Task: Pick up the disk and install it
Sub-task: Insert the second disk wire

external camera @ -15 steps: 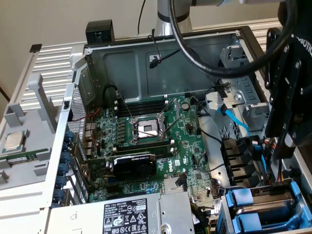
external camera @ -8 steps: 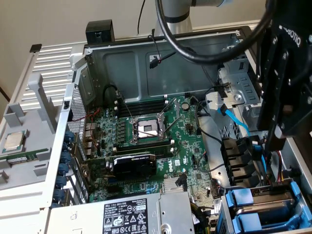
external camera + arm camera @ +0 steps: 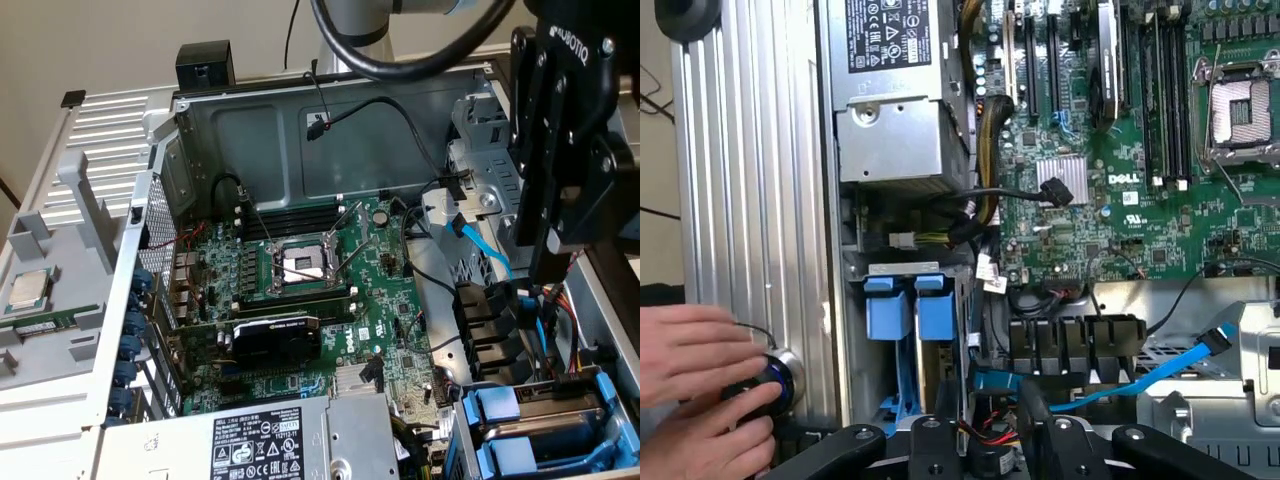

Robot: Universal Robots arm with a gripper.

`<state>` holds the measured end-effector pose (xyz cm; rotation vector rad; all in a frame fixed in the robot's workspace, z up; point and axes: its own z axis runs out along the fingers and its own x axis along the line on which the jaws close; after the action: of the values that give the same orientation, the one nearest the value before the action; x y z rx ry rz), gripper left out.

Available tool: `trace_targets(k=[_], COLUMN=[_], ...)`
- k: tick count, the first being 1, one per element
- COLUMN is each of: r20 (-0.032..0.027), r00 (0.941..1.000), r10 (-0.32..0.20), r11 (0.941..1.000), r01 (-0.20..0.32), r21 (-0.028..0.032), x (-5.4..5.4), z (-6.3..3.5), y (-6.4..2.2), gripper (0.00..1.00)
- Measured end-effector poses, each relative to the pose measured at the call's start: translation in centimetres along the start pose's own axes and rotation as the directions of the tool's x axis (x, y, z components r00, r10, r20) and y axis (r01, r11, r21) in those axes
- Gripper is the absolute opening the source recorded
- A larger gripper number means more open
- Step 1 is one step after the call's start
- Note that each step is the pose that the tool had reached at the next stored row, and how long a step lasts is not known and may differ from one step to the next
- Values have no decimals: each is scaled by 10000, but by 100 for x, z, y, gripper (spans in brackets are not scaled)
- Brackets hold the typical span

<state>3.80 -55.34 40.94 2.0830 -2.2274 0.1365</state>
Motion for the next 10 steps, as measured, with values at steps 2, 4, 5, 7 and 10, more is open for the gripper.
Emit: trace_targets(k=[2,4,5,7,10], r20=[-25,-47,-62,-105,-152], r00=[10000,10000,10000,9999,9999], r10=[1,2,3,3,1], r11=[10000,10000,10000,10000,10000], r01=[-1,-2,-3,-3,-1], r21=[2,3,4,7,11], x=[0,-5,-15,-47,-72], z=[0,-1,-1,-3,-6], y=[1,2,4,6,6], gripper=[37,37,37,37,37])
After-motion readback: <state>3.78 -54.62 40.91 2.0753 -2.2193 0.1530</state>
